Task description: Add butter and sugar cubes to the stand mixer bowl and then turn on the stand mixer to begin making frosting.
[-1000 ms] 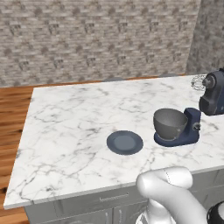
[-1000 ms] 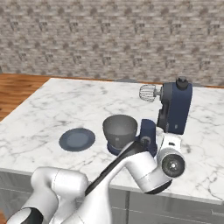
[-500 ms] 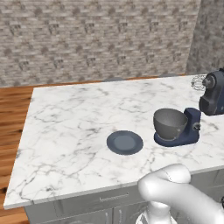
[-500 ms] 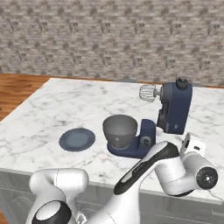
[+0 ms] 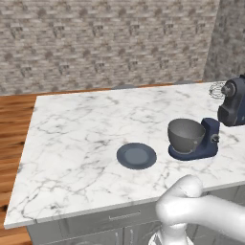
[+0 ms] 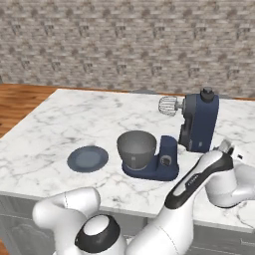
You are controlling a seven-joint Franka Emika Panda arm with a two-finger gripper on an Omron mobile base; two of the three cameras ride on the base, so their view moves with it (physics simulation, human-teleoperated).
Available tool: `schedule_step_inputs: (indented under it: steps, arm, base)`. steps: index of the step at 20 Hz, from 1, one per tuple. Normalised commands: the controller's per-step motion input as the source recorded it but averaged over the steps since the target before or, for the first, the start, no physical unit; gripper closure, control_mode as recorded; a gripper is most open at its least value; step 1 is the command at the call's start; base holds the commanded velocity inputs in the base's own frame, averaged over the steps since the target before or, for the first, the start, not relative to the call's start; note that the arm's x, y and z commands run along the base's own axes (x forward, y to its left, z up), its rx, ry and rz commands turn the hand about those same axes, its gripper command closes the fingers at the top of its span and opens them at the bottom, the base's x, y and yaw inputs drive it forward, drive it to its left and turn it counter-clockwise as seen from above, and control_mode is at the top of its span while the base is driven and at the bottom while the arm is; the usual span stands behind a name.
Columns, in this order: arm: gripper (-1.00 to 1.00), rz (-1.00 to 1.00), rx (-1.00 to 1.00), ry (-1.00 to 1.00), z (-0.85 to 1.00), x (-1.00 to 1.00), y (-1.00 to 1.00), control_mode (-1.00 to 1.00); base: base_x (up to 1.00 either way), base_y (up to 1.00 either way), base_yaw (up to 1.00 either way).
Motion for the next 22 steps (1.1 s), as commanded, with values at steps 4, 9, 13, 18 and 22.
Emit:
schedule_step_inputs:
  steps: [4, 9, 13, 18, 22]
  arm:
    - [-1.00, 0.17, 0.21, 0.00, 0.06, 0.41, -0.26, -1.00]
    - [-1.00, 0.04, 0.16, 0.00, 0.06, 0.04, -0.22, -1.00]
    - [-1.00, 0.01, 0.14, 0.02, 0.31, 0.14, -0.05, -1.00]
    - [-1.00, 0.04, 0.09, 0.08, 0.24, 0.33, 0.00, -1.00]
    - [-1.00, 0.06, 0.03, 0.08, 0.10, 0.25, 0.06, -1.00]
  base:
    - [0.00, 0.00, 0.00]
    - [0.00, 0.00, 0.00]
    - [0.00, 0.00, 0.00]
    - [0.00, 0.00, 0.00]
    - [0.00, 0.00, 0.00]
